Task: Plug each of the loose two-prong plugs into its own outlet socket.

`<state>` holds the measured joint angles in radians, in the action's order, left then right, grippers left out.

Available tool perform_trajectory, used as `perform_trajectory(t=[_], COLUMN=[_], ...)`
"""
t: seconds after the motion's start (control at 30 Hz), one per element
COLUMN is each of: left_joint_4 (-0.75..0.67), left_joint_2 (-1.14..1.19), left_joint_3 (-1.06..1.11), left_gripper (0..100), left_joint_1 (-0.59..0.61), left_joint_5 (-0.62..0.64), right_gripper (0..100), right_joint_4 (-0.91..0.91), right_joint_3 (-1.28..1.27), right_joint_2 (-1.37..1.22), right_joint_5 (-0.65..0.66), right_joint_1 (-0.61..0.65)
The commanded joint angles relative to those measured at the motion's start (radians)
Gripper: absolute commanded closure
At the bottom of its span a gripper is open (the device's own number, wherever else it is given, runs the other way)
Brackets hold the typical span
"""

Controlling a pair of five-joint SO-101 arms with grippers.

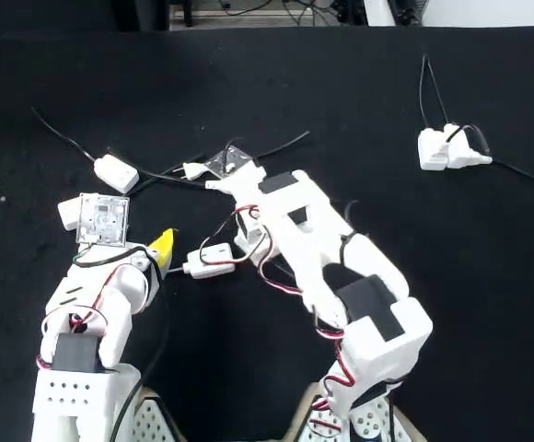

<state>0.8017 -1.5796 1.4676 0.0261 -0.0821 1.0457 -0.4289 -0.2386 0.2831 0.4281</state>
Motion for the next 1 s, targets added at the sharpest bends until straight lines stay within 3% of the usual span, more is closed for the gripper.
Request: perform_trajectory(t=[0.0, 0.33, 0.8, 0.97], left_joint_4=[0.0, -0.005, -0.003, -0.005], left_joint_2=[-0.011, -0.011, -0.011, -0.011], left_joint_3=[-0.062, -0.064, -0.074, -0.084], left_gripper=[77, 77, 77, 77], left_joint_1=[0.007, -0.002, -0.002, -0.004], left_joint_5=[0.003, 0.003, 0.003, 0.012], right_gripper=[98.8, 98.8, 98.8, 98.8], right_joint_4=[0.002, -0.137, -0.212, -0.342], right_joint_3=[0.002, -0.229, -0.369, -0.489], right_joint_2=[0.048, 0.381, 0.631, 0.708], right_joint_5=[-0.034, -0.038, -0.103, -0.029], right_joint_1=[0.0, 0.008, 0.034, 0.06])
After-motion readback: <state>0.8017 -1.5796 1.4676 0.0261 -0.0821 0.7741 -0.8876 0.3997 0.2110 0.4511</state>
